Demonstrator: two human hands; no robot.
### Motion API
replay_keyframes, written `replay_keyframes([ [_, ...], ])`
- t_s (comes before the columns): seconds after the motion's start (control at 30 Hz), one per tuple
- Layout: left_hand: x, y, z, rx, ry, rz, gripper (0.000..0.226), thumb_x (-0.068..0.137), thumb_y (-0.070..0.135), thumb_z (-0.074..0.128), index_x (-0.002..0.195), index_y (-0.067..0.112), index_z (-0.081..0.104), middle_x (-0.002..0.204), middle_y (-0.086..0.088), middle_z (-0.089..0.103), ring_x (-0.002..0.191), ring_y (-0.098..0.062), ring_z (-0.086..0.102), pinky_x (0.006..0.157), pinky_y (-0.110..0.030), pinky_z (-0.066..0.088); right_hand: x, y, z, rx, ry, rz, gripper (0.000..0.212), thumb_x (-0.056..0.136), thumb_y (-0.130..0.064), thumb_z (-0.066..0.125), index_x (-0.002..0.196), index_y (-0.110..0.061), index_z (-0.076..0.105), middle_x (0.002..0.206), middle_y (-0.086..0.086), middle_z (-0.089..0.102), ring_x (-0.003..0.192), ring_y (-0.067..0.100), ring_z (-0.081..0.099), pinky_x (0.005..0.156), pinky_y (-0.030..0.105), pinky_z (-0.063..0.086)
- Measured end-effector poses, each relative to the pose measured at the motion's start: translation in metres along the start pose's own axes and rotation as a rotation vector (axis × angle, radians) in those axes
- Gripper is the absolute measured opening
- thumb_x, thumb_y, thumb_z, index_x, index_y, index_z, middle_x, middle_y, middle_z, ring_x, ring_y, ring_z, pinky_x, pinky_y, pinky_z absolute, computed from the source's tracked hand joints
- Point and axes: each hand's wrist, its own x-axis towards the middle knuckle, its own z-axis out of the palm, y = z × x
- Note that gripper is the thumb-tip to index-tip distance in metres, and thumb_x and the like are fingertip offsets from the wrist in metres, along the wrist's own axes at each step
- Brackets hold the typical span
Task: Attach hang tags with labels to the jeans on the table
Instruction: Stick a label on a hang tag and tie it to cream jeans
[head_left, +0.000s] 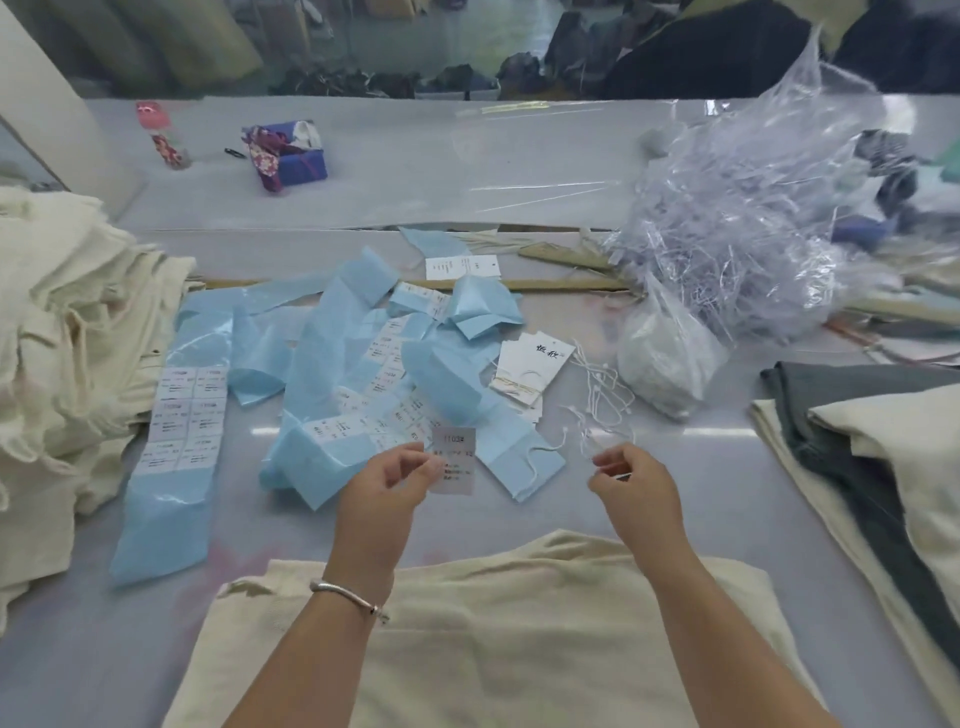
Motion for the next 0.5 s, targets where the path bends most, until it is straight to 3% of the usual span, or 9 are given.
replay_keyframes([
  [0.13,0.0,-0.009,0.002,-0.146,-0.013,-0.125,0.009,0.085,0.016,0.071,0.077,0.021,0.073,0.096,0.002,0.074,0.089,-0.008,0.065,0.078,-0.031,0.051,0.05,0.002,0.015,-0.126,-0.014,-0.07,0.011,0.08,-0.011,0.063,0.085,-0.021,0.061,0.083,-0.004,0.062,0.072,0.013,0.056,0.059,0.026,0.039],
  [0.27,0.001,-0.018,0.003,-0.154,0.008,-0.153,0.012,0.084,0.014,0.07,0.076,0.022,0.074,0.088,0.008,0.073,0.083,-0.004,0.065,0.074,-0.03,0.051,0.109,-0.022,0.044,-0.168,0.005,-0.176,0.01,0.083,-0.011,0.061,0.093,-0.014,0.062,0.091,0.0,0.065,0.085,0.022,0.06,0.075,0.034,0.046],
  [0.37,0.01,-0.021,0.011,-0.146,0.015,-0.172,0.016,0.085,0.012,0.069,0.075,0.024,0.074,0.086,0.009,0.071,0.083,-0.007,0.063,0.073,-0.029,0.05,0.156,-0.036,0.059,-0.23,0.009,-0.235,0.027,0.086,-0.014,0.062,0.112,-0.011,0.059,0.111,0.006,0.062,0.106,0.026,0.056,0.088,0.036,0.041],
  [0.43,0.021,-0.018,0.022,-0.143,-0.008,-0.175,0.02,0.085,0.01,0.067,0.074,0.025,0.073,0.084,0.01,0.072,0.081,-0.006,0.063,0.074,-0.029,0.049,0.184,-0.04,0.066,-0.401,-0.056,-0.249,0.047,0.086,-0.026,0.068,0.127,-0.011,0.05,0.126,0.008,0.055,0.121,0.026,0.047,0.094,0.037,0.038],
  [0.5,0.031,-0.011,0.034,-0.121,-0.045,-0.166,0.022,0.086,0.009,0.067,0.073,0.026,0.073,0.083,0.011,0.073,0.08,-0.005,0.063,0.074,-0.027,0.05,0.204,-0.041,0.071,-0.589,-0.128,-0.236,0.065,0.08,-0.041,0.073,0.131,-0.012,0.046,0.127,0.009,0.052,0.123,0.028,0.043,0.093,0.039,0.039],
])
